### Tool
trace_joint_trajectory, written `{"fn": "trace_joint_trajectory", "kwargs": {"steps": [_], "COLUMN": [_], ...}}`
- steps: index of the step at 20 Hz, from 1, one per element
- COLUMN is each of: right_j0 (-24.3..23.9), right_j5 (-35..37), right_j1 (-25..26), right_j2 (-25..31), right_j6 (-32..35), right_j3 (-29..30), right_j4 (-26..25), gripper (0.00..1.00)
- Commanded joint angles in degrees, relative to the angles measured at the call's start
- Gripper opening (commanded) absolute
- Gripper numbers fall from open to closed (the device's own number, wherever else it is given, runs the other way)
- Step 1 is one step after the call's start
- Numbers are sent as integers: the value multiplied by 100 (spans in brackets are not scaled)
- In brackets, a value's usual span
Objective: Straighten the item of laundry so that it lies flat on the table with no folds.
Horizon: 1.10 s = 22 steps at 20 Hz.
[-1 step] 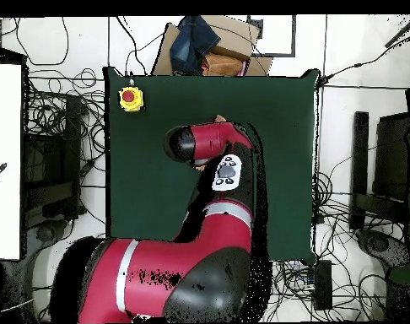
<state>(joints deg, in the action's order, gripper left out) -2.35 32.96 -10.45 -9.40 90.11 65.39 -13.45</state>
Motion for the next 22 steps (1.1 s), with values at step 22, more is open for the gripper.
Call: {"fn": "trace_joint_trajectory", "kwargs": {"steps": [22], "right_j0": [480], "right_j5": [1201], "right_j1": [-128], "right_j2": [-36], "right_j6": [804], "right_j3": [-46], "right_j4": [108], "gripper": [100]}}
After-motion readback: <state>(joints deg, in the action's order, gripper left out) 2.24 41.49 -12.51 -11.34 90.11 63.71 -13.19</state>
